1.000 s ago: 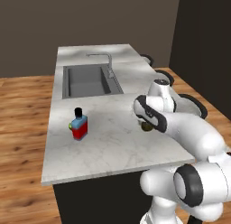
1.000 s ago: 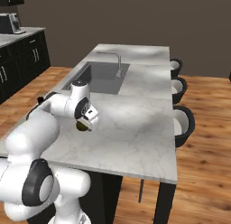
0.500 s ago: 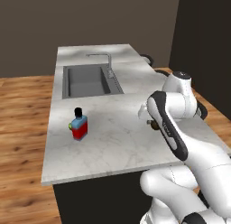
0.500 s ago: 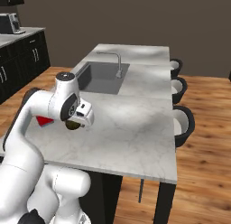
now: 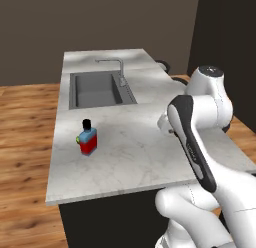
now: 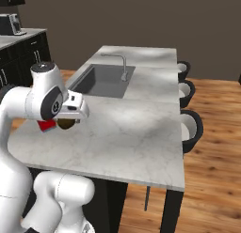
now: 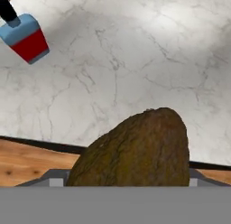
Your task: Place the liquor on the top shelf of the fridge to keep it out of children's reach, and place the kiwi and avocado on lower shelves for easy access.
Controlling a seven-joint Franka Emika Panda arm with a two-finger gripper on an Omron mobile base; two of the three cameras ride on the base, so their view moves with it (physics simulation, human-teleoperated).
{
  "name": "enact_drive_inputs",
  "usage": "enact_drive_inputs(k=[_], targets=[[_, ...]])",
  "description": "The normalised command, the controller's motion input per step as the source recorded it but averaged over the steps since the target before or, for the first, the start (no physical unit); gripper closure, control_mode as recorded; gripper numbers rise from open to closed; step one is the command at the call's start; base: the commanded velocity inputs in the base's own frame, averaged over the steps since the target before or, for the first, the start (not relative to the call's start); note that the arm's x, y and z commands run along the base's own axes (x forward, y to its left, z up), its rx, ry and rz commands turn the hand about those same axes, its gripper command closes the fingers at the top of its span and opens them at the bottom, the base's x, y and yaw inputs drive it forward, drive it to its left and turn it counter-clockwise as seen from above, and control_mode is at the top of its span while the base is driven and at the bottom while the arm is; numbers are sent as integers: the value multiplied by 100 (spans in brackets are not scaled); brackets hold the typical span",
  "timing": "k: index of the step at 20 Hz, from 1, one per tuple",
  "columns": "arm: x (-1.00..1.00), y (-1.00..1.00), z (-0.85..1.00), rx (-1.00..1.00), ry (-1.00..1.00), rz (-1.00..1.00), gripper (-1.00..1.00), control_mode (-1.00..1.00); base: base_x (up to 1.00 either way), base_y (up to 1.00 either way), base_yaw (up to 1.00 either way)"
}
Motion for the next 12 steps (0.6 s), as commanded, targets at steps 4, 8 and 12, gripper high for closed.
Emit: enact_drive_inputs(k=[4,8,12], targets=[[-45,1,46,-13,-1,13,100,-100,0,0,0],[-47,0,34,-12,0,16,100,-100,0,0,0],[0,0,0,0,0,0,100,100,-67,0,26]])
